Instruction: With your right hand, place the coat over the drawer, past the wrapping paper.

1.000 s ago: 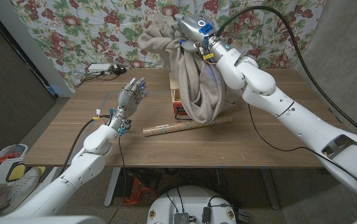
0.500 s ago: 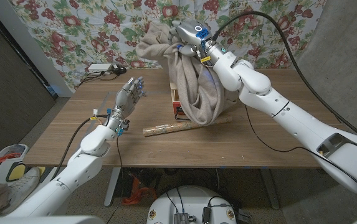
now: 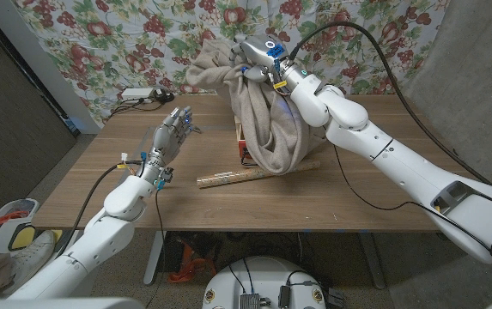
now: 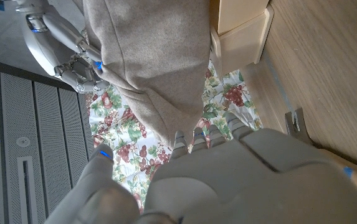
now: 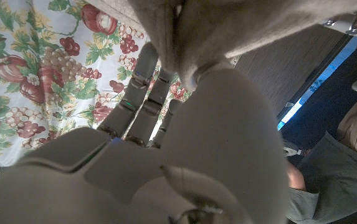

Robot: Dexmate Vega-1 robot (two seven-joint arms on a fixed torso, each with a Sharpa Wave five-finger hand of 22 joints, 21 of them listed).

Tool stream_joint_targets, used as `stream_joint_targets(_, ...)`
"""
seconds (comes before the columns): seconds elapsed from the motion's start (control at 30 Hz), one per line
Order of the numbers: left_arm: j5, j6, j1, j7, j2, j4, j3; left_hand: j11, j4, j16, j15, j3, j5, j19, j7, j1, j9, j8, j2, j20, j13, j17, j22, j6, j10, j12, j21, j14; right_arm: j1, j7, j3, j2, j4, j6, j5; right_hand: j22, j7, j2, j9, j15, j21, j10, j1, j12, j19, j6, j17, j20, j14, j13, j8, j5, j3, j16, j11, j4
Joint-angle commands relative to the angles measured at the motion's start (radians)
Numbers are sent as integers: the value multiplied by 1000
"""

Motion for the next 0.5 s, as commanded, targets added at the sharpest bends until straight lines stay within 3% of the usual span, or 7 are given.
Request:
stream_joint_targets(0.03, 12, -9, 78, 37, 31, -57, -52, -1, 0, 5, 7, -2, 3, 2, -4, -3, 3, 2, 1, 6, 1, 1, 3, 3, 3, 2, 1, -65, 17, -19, -35, 34, 69, 21, 27, 0, -6, -3, 4, -104, 8, -5, 5, 8, -4, -6, 4, -129, 38, 4, 7, 6, 68, -1, -2, 56)
stream_joint_targets(0.5, 29, -7, 141, 57, 49, -109, -104, 2, -1, 5, 9, -2, 3, 3, -5, -2, 3, 1, 1, 8, 1, 1, 3, 3, 2, 1, 1, -64, 54, -25, -82, 76, 174, 30, 55, -6, -4, -3, 7, -104, 21, -8, 4, 8, -11, -8, 7, -128, 39, 4, 8, 9, 72, -4, -1, 57)
